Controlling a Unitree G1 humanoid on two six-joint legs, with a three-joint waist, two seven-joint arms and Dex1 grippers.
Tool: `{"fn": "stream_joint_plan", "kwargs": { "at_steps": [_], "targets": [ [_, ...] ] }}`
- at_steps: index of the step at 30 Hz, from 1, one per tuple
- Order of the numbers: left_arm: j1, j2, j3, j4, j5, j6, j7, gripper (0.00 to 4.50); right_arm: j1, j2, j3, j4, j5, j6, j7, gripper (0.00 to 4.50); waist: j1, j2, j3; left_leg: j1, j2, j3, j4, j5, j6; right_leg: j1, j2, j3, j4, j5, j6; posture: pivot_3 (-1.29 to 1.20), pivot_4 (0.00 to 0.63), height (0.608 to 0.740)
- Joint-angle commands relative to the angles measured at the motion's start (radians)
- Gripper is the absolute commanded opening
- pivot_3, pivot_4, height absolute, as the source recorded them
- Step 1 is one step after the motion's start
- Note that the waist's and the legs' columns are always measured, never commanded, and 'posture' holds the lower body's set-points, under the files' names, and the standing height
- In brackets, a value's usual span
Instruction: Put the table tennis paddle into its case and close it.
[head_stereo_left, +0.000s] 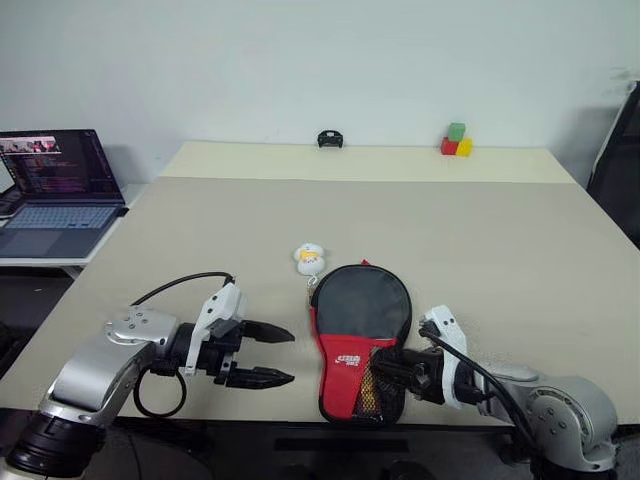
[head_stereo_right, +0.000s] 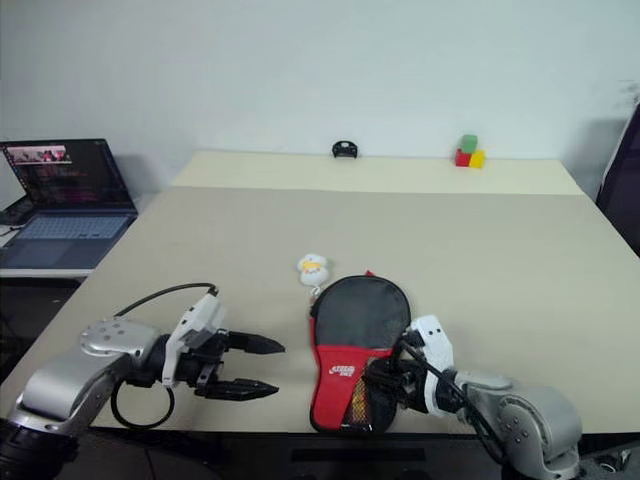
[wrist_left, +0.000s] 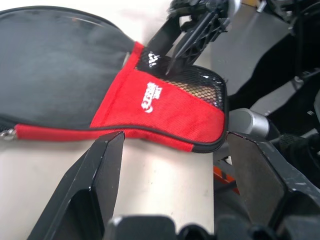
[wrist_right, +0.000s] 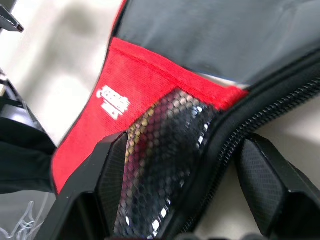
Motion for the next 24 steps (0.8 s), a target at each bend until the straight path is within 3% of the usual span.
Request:
{"fn": "stream_joint_plan", "kwargs": {
  "at_steps": [1,4,7,12,17,24],
  "targets": [
    [0.019,-0.009,0.052,-0.037,-0.015,-0.016,0.031,3.55,0.047,-0.110,-0.052,-0.026,-0.032,-0.169,0.057,3.28,0.000,0.000,0.000,0.000,0.000,0.000,0.000,0.000,0.000,0.000,0.000,0.000,0.000,0.000,0.000,0.00,0.150,0.740],
    [0.038,-0.017,0.080,-0.042,-0.019,-0.013,0.061,3.55,0.090,-0.198,-0.017,-0.004,-0.073,-0.358,0.133,3.28,-0.005,0.001,0.000,0.000,0.001,0.000,-0.001,0.000,0.000,-0.001,0.001,0.000,0.000,0.000,0.000,0.00,0.150,0.740],
    [0.046,-0.022,0.113,-0.036,-0.020,-0.009,0.097,3.55,0.082,-0.229,-0.030,0.032,-0.029,-0.419,0.207,3.28,-0.017,0.001,0.001,0.000,0.002,0.000,-0.001,0.000,0.000,-0.001,0.002,0.000,0.001,0.000,0.000,0.00,0.150,0.740],
    [0.039,-0.042,0.167,-0.020,-0.025,0.005,0.170,3.55,-0.009,-0.228,-0.026,0.067,0.034,-0.460,0.253,4.47,-0.016,0.001,0.001,0.001,0.002,0.001,-0.001,0.000,0.000,-0.001,0.002,0.001,0.001,0.000,0.000,0.00,0.150,0.740],
    [0.037,-0.059,0.214,-0.022,-0.042,0.026,0.225,3.55,-0.139,-0.237,0.082,0.124,-0.004,-0.527,0.279,4.47,-0.013,0.001,0.001,0.000,0.002,0.000,-0.001,0.000,0.000,-0.001,0.002,0.000,0.001,0.000,0.000,0.00,0.150,0.740],
    [0.011,-0.088,0.243,0.014,-0.021,0.025,0.324,3.55,-0.310,-0.155,0.252,0.256,-0.052,-0.588,0.291,4.47,-0.013,0.001,0.001,0.000,0.002,0.000,-0.001,0.000,0.000,-0.002,0.002,0.001,0.001,0.000,0.000,0.00,0.150,0.740]
  ]
}}
